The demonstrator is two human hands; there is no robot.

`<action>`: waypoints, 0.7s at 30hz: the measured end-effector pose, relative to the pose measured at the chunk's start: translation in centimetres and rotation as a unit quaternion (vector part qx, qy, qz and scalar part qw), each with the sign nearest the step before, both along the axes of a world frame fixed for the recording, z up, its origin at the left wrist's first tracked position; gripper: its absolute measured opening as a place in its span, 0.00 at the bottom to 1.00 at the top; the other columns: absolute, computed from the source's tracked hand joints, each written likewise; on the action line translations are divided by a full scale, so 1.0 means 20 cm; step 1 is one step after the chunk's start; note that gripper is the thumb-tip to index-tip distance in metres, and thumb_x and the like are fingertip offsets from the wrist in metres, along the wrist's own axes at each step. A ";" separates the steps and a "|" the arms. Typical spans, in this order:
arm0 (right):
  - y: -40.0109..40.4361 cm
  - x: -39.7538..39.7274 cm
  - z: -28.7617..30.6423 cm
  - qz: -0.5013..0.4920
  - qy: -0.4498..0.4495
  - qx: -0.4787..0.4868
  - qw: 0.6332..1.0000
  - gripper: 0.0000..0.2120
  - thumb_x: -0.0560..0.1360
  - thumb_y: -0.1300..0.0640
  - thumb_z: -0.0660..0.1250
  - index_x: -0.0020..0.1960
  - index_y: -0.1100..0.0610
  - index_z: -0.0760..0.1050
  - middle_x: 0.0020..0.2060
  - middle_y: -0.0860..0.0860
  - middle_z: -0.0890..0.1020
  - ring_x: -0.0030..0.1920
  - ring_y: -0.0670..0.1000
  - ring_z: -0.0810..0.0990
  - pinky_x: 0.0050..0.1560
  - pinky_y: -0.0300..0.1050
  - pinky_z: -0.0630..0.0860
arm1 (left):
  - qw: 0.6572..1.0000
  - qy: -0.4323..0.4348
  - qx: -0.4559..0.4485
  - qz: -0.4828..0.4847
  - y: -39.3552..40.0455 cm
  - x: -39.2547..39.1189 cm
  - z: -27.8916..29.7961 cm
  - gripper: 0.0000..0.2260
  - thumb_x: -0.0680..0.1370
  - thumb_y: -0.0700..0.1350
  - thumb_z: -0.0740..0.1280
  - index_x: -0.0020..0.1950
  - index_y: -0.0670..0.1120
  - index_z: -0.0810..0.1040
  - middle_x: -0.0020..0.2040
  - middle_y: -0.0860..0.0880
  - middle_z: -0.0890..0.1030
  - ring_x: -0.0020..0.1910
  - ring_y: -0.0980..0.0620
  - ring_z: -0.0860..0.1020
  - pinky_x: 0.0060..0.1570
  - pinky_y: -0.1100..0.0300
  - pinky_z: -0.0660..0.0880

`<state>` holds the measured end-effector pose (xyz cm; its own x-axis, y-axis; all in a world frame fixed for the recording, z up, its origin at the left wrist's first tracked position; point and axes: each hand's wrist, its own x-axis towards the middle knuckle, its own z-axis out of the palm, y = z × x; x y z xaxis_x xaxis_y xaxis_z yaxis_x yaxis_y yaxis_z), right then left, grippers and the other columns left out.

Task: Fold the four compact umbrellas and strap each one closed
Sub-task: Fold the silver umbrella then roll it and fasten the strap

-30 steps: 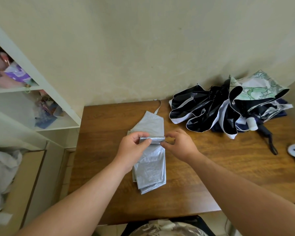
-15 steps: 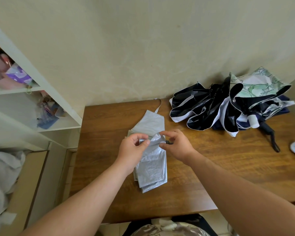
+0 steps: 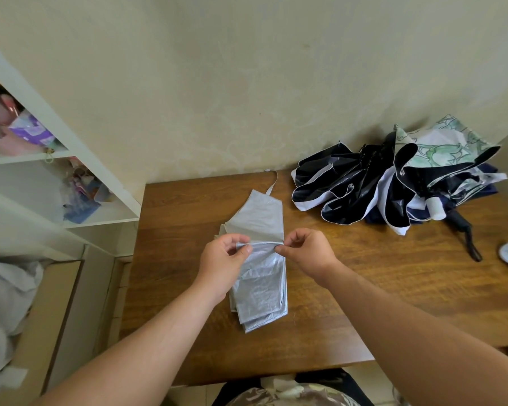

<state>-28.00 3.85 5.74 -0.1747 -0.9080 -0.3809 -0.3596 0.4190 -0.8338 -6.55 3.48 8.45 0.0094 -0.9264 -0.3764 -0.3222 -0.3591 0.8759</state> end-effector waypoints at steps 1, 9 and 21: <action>0.00 0.00 0.00 0.000 0.004 -0.006 1.000 0.11 0.68 0.52 0.84 0.38 0.47 0.82 0.38 0.48 0.86 0.41 0.50 0.84 0.48 0.57 0.85 | 1.000 -0.002 0.000 -0.004 0.00 0.00 0.00 0.07 0.80 0.46 0.75 0.55 0.57 0.84 0.56 0.57 0.84 0.58 0.57 0.81 0.58 0.54 0.82; -0.03 0.00 0.09 0.036 0.075 -0.059 0.995 0.12 0.73 0.59 0.79 0.49 0.45 0.80 0.41 0.43 0.85 0.47 0.43 0.82 0.51 0.43 0.81 | 0.991 -0.097 -0.059 -0.077 -0.04 0.03 0.04 0.15 0.79 0.45 0.77 0.62 0.58 0.83 0.55 0.60 0.83 0.54 0.60 0.81 0.52 0.63 0.81; 0.01 0.00 0.04 0.175 0.282 -0.166 0.929 0.08 0.80 0.58 0.69 0.57 0.51 0.84 0.45 0.45 0.79 0.52 0.48 0.72 0.53 0.46 0.75 | 0.949 -0.237 -0.169 -0.124 -0.04 0.06 0.05 0.05 0.79 0.48 0.76 0.54 0.53 0.87 0.48 0.60 0.78 0.46 0.60 0.77 0.43 0.71 0.71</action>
